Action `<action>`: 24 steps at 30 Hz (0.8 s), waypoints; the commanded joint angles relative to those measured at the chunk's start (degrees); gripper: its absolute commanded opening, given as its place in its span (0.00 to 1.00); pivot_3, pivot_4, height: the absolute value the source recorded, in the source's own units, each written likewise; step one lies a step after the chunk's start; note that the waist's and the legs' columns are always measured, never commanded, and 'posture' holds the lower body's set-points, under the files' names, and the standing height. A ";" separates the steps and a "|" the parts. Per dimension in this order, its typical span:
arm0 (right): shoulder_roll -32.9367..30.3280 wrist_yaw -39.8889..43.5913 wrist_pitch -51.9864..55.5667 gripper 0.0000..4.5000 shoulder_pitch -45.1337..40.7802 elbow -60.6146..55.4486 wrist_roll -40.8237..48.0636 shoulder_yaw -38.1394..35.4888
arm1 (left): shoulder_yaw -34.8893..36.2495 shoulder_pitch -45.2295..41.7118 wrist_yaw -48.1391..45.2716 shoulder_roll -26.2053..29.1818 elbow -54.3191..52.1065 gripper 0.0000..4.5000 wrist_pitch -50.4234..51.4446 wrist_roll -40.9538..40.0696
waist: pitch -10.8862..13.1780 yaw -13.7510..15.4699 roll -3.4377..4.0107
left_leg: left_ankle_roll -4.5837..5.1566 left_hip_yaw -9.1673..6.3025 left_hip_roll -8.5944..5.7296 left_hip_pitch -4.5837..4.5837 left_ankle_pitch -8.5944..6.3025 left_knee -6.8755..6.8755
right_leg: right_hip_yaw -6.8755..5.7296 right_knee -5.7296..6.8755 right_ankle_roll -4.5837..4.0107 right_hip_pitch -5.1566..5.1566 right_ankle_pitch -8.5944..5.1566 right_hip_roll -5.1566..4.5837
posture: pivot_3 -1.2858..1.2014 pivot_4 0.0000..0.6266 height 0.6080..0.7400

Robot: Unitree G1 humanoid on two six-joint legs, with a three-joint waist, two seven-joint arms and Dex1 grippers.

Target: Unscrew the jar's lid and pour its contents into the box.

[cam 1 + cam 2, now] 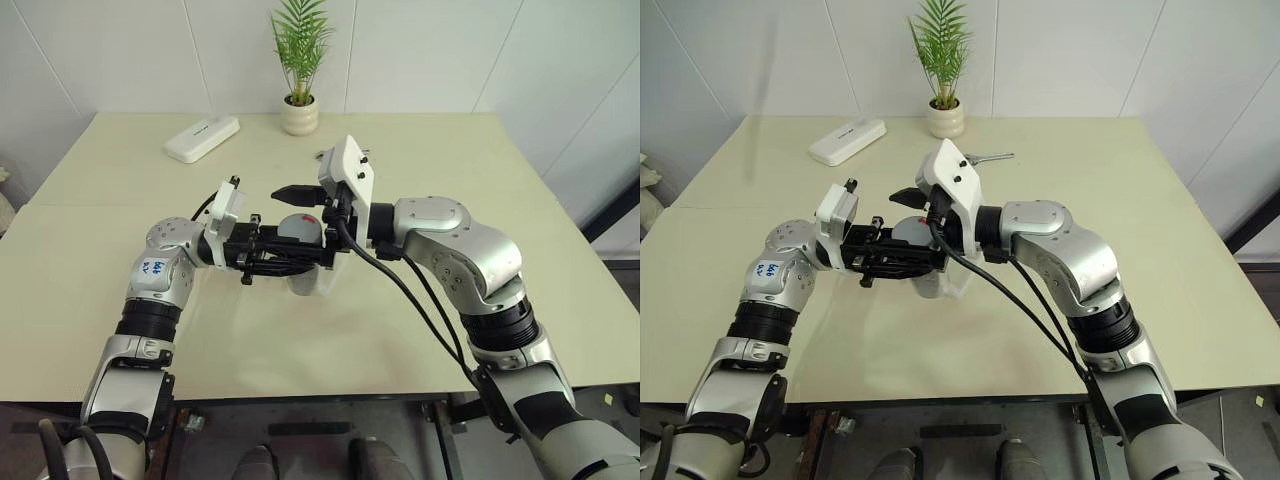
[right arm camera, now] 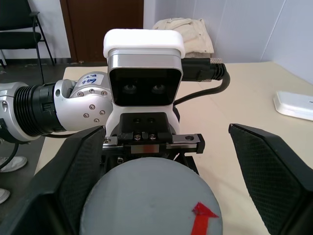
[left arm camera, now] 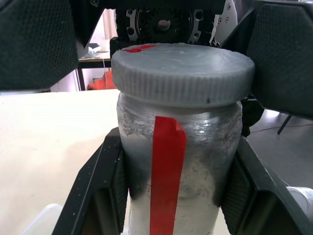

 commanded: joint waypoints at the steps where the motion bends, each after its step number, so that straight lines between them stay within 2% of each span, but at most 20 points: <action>1: -2.75 -0.26 0.87 0.94 0.16 -2.60 0.07 -3.20 | 0.24 -0.75 -4.57 0.08 -1.40 0.44 -0.78 -0.73 | 0.00 -0.01 0.00 | 0.00 0.00 0.00 0.00 0.00 0.00 | 0.00 0.00 0.00 0.00 0.00 0.00 | 0.52 0.24 1.00; 24: -11.22 -1.10 5.39 0.94 3.63 -8.90 3.69 -6.84 | 0.43 -1.01 -4.79 0.18 -0.88 0.44 -0.89 -0.23 | 0.00 0.03 0.00 | 0.00 0.00 0.00 0.00 0.00 0.00 | 0.00 -0.02 0.00 0.00 0.00 0.00 | 0.52 0.24 1.00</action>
